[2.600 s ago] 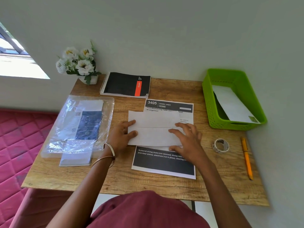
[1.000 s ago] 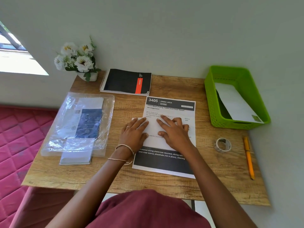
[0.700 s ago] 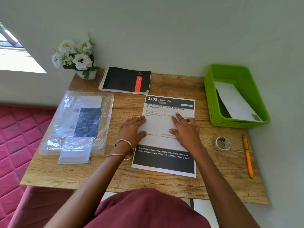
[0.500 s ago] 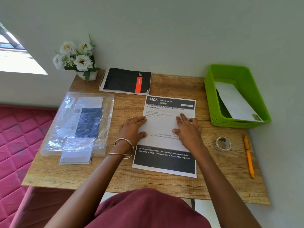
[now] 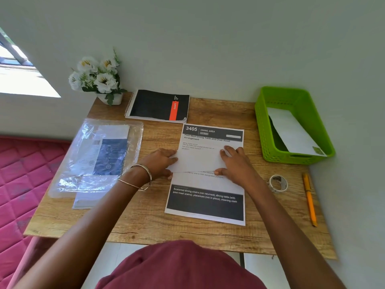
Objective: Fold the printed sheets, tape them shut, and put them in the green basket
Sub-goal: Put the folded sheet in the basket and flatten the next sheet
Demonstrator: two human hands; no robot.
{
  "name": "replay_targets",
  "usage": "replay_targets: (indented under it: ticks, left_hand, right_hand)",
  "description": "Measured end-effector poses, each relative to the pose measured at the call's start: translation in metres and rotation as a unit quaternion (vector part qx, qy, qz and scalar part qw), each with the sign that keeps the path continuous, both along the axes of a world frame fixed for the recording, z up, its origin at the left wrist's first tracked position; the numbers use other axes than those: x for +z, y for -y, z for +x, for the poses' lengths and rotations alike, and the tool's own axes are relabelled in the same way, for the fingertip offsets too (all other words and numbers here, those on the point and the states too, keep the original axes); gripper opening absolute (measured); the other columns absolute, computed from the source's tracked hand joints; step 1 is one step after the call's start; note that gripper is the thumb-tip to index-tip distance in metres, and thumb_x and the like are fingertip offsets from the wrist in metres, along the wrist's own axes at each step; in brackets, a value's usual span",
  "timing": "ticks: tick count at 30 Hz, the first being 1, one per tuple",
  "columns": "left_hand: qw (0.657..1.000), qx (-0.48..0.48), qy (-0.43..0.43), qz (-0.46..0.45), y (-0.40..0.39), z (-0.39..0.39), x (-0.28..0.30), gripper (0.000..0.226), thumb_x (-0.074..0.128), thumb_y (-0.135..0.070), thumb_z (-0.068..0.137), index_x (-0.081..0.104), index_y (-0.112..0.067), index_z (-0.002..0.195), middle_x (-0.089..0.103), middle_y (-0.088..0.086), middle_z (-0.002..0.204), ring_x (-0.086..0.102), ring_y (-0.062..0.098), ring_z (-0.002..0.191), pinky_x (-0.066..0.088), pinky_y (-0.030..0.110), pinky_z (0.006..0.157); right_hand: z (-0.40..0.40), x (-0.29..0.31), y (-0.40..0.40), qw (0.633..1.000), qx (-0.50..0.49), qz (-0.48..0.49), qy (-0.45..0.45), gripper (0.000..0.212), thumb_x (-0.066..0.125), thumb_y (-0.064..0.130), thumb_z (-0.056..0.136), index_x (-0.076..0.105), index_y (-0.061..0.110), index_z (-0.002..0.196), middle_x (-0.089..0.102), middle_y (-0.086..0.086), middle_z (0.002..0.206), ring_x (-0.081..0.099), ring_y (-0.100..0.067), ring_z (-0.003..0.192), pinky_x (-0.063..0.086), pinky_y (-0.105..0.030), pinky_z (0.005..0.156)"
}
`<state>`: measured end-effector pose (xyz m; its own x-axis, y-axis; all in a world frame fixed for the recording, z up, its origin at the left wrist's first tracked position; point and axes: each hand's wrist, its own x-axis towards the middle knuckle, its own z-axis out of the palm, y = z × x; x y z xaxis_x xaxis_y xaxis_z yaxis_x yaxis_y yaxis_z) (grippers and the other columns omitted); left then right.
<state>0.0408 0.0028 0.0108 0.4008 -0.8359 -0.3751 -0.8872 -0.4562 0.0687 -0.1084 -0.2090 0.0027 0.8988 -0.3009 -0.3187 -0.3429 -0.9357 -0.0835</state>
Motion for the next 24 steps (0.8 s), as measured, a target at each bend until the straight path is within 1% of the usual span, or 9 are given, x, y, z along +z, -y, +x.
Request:
replay_targets:
  ticks: [5,7,11,14,16,18,20,22,24]
  left_hand:
    - [1.0,-0.007,0.004,0.008,-0.003,0.0,-0.001,0.06,0.052,-0.028,0.094,0.025,-0.015,0.146,0.019,0.007,0.156,0.02,0.024,0.142,0.022,0.035,0.114]
    - [1.0,0.004,-0.008,-0.015,-0.006,0.001,-0.003,0.061,0.054,-0.029,0.093,0.027,-0.017,0.146,0.021,0.005,0.155,0.022,0.023,0.142,0.023,0.035,0.115]
    - [0.988,0.075,-0.089,-0.103,-0.015,0.0,-0.007,0.065,0.063,-0.033,0.086,0.036,-0.018,0.143,0.03,0.001,0.152,0.028,0.023,0.138,0.025,0.036,0.112]
    - [0.969,0.082,-0.059,-0.224,-0.021,-0.005,-0.013,0.05,0.07,-0.022,0.082,0.055,-0.013,0.128,0.052,0.009,0.134,0.047,0.031,0.122,0.04,0.042,0.101]
    - [0.932,0.133,-0.033,-0.335,-0.022,-0.011,-0.013,0.027,0.069,-0.013,0.082,0.067,-0.01,0.108,0.066,0.01,0.111,0.059,0.029,0.102,0.048,0.038,0.086]
    - [0.875,0.239,-0.067,-0.415,-0.02,-0.017,-0.007,0.013,0.067,-0.013,0.084,0.07,-0.01,0.096,0.07,0.005,0.095,0.06,0.02,0.086,0.048,0.031,0.076]
    - [0.817,0.328,-0.158,-0.447,-0.019,-0.023,-0.001,0.011,0.067,-0.018,0.084,0.069,-0.01,0.091,0.07,0.002,0.089,0.063,0.018,0.079,0.051,0.029,0.073]
    - [0.754,0.381,-0.27,-0.461,-0.018,-0.027,0.003,0.011,0.067,-0.019,0.084,0.068,-0.01,0.09,0.071,0.002,0.089,0.067,0.019,0.082,0.055,0.032,0.074]
    - [0.684,0.428,-0.357,-0.47,-0.016,-0.032,0.001,0.006,0.067,-0.015,0.083,0.068,-0.012,0.088,0.072,0.005,0.09,0.069,0.023,0.086,0.056,0.038,0.077]
  right_hand:
    - [-0.006,-0.004,0.002,0.994,0.083,-0.069,0.026,0.066,0.042,0.049,0.095,0.034,0.003,0.141,0.027,-0.009,0.149,0.031,-0.029,0.127,0.036,-0.044,0.1]
    - [-0.013,-0.011,-0.001,0.986,0.114,-0.105,0.063,0.056,0.04,0.043,0.097,0.042,0.003,0.136,0.04,-0.012,0.141,0.04,-0.03,0.122,0.041,-0.046,0.092]
    - [-0.021,-0.024,-0.001,0.962,0.13,-0.136,0.197,0.026,0.062,0.017,0.086,0.062,0.005,0.11,0.064,-0.012,0.109,0.059,-0.03,0.094,0.05,-0.042,0.067]
    - [-0.021,-0.022,-0.002,0.929,0.113,-0.14,0.325,0.017,0.063,0.01,0.083,0.066,0.007,0.099,0.067,-0.01,0.101,0.06,-0.029,0.088,0.047,-0.037,0.067]
    - [-0.02,-0.013,-0.005,0.907,0.093,-0.138,0.387,0.012,0.057,0.014,0.088,0.066,0.01,0.094,0.067,-0.007,0.099,0.059,-0.026,0.089,0.04,-0.036,0.071]
    - [-0.02,-0.006,-0.007,0.896,0.025,-0.099,0.431,0.012,0.057,0.022,0.09,0.066,0.014,0.091,0.066,-0.002,0.098,0.057,-0.021,0.091,0.033,-0.035,0.075]
    - [-0.021,0.004,-0.012,0.873,-0.109,0.064,0.471,0.016,0.06,0.032,0.09,0.066,0.017,0.089,0.065,0.004,0.094,0.056,-0.014,0.09,0.036,-0.032,0.075]
    - [-0.022,0.013,-0.014,0.783,-0.252,0.292,0.487,0.012,0.07,0.03,0.085,0.066,0.02,0.087,0.066,0.005,0.086,0.058,-0.012,0.08,0.046,-0.026,0.068]
    - [-0.024,0.016,-0.01,0.704,-0.329,0.419,0.47,0.014,0.075,0.019,0.08,0.065,0.023,0.09,0.066,0.002,0.085,0.06,-0.011,0.076,0.05,-0.024,0.065]
